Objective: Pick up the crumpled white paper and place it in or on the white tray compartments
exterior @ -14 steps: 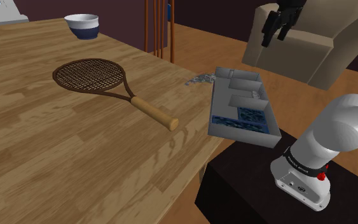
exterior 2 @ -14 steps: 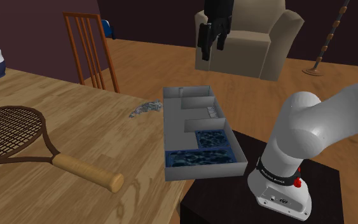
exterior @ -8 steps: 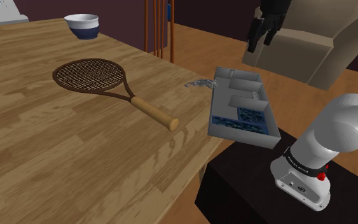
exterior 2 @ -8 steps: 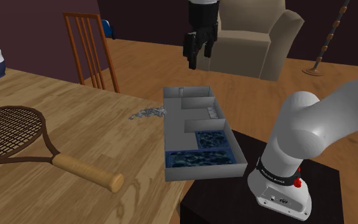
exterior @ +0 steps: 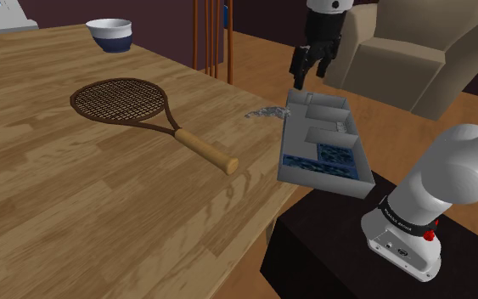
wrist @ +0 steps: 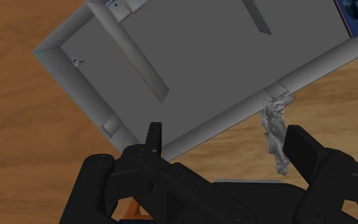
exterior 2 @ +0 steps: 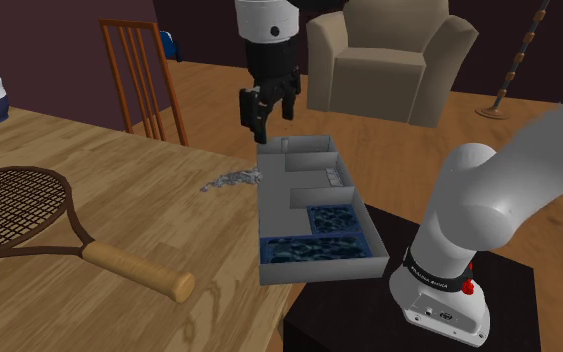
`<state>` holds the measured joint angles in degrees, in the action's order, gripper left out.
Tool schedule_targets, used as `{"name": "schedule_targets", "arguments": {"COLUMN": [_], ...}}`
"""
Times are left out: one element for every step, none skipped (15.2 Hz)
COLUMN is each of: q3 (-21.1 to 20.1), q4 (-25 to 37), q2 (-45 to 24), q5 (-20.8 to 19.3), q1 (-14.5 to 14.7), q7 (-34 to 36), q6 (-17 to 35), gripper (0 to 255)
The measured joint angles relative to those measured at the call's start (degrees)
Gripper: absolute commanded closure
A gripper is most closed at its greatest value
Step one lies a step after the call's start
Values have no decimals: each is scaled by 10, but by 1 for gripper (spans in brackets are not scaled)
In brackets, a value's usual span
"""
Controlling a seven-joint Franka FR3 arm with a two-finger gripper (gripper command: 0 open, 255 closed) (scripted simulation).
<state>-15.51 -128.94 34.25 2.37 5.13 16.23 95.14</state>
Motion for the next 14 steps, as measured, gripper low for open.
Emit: {"name": "schedule_targets", "arguments": {"q3": [-11,-21,-31,-44,-51,-54,-56,-57,-59,-60,-60,-60,-60,-61], "q4": [7,8,15,22,26,23,20,16,9,2,-5,-12,-20,-23], "q2": [-16,-29,-42,-62,-72,-76,-81,-82,-83,-82,-84,-84,-84,-84], "q5": [2,4,6,7,8,8,7,8,8,9,9,9,9,9], "q1": [2,5,7,9,11,12,12,12,13,13,13,13,13,13], "q7": [9,17,25,37,44,45,48,48,49,50,50,50,49,50], "q6": [8,19,23,34,39,47,54,60,67,74,82,88,96,99], "gripper": [0,0,0,0,0,0,0,0,0,0,0,0,0,0]}}
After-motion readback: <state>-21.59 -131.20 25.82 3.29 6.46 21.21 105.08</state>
